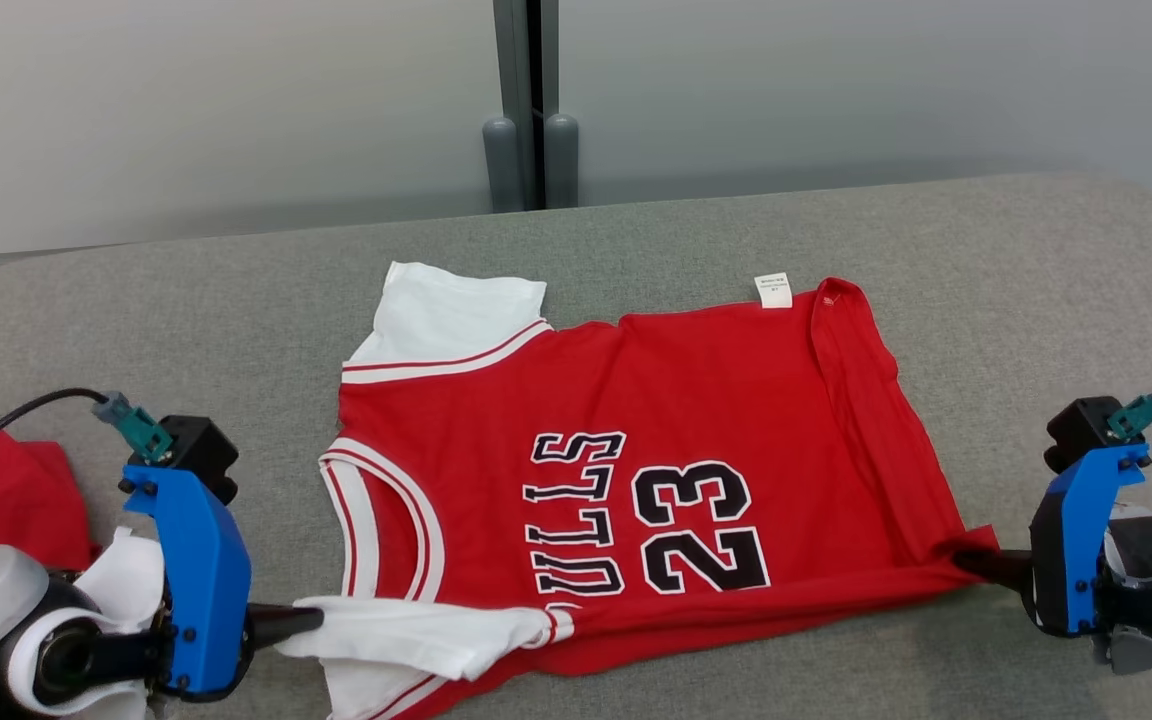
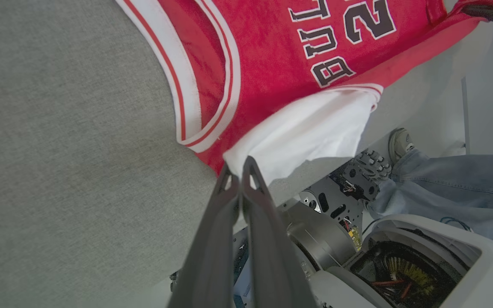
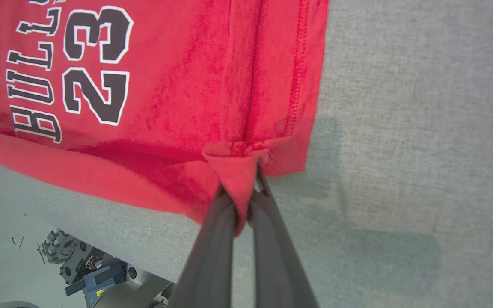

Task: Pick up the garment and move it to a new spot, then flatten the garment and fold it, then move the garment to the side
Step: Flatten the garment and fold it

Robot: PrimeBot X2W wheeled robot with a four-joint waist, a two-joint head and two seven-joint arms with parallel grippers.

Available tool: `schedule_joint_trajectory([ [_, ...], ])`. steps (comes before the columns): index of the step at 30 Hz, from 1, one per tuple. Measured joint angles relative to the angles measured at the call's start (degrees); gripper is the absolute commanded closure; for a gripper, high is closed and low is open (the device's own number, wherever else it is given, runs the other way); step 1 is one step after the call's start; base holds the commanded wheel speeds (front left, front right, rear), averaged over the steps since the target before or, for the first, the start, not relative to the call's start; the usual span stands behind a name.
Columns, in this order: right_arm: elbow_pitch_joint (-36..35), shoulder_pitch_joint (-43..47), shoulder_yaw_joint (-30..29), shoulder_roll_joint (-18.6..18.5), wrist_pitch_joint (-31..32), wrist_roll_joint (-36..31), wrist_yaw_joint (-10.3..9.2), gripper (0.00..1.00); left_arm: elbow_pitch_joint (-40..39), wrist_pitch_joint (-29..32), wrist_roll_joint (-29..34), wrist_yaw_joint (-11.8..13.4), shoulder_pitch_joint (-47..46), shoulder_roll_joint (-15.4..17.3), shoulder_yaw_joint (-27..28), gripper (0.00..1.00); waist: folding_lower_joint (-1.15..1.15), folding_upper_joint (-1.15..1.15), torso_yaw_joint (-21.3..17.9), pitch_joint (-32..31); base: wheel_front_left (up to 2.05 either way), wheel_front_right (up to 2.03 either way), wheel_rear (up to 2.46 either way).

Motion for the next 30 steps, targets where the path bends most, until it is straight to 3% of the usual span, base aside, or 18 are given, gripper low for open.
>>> schedule_joint_trajectory([
  [7,7.47,-5.20,-1.98,4.98,2.96,-3.58,0.00,0.99,11.40,0.16,0.76,-2.92,-4.43,-7.19,0.09,1.00,0.00,0.00,-0.61,1.86,0.00,0.00,0.00],
  [9,9.16,-6.62,-2.47,6.31,2.74,-4.06,0.00,0.79,14.35,-0.66,0.99,-3.74,-5.31,-8.96,0.32,1.00,0.00,0.00,-0.65,2.13,0.00,0.00,0.00],
  [10,9.91,-7.26,-2.57,6.93,2.27,-4.39,0.00,0.60,15.86,-1.11,1.02,-4.22,-5.73,-9.84,0.52,1.00,0.00,0.00,-0.64,2.23,0.00,0.00,0.00],
  [11,10.61,-7.77,-2.74,7.56,1.71,-4.71,0.00,0.13,17.19,-1.42,1.05,-4.66,-6.09,-10.63,0.59,0.77,0.00,0.00,-0.64,2.27,0.00,0.00,0.00],
  [12,11.32,-8.22,-2.91,8.13,1.09,-4.97,0.00,0.00,18.52,-2.16,1.35,-5.00,-6.23,-11.29,0.74,0.40,0.00,0.00,-0.62,2.28,0.00,0.00,0.00],
  [13,11.94,-8.52,-3.16,8.68,0.22,-5.25,0.00,0.00,19.97,-2.79,1.57,-5.32,-6.38,-11.89,0.82,0.00,0.00,0.00,-0.59,2.26,0.00,0.00,0.00],
  [20,14.37,-9.72,-5.60,11.13,-11.11,-7.79,0.00,0.00,25.52,-11.57,5.81,-8.76,-7.12,-14.28,2.07,0.00,-0.01,0.00,0.03,1.21,0.00,0.00,0.00],
  [24,10.39,-9.29,-5.06,11.33,-22.56,-10.21,0.00,0.00,25.73,-22.43,11.84,-10.04,-7.28,-13.91,3.49,0.00,-0.01,0.00,0.42,0.38,0.00,0.00,0.00],
  [26,9.25,-8.08,-5.65,11.37,-29.87,-11.48,0.01,0.00,25.59,-28.49,14.84,-10.06,-7.09,-13.23,4.30,0.00,-0.01,0.00,0.56,-0.09,0.00,0.00,0.00],
  [30,8.82,-5.04,-6.17,11.50,-41.98,-15.47,0.00,0.00,24.50,-40.14,19.47,-7.64,-4.20,-13.16,5.95,0.00,-0.01,0.00,0.94,-0.95,0.00,0.00,0.00],
])
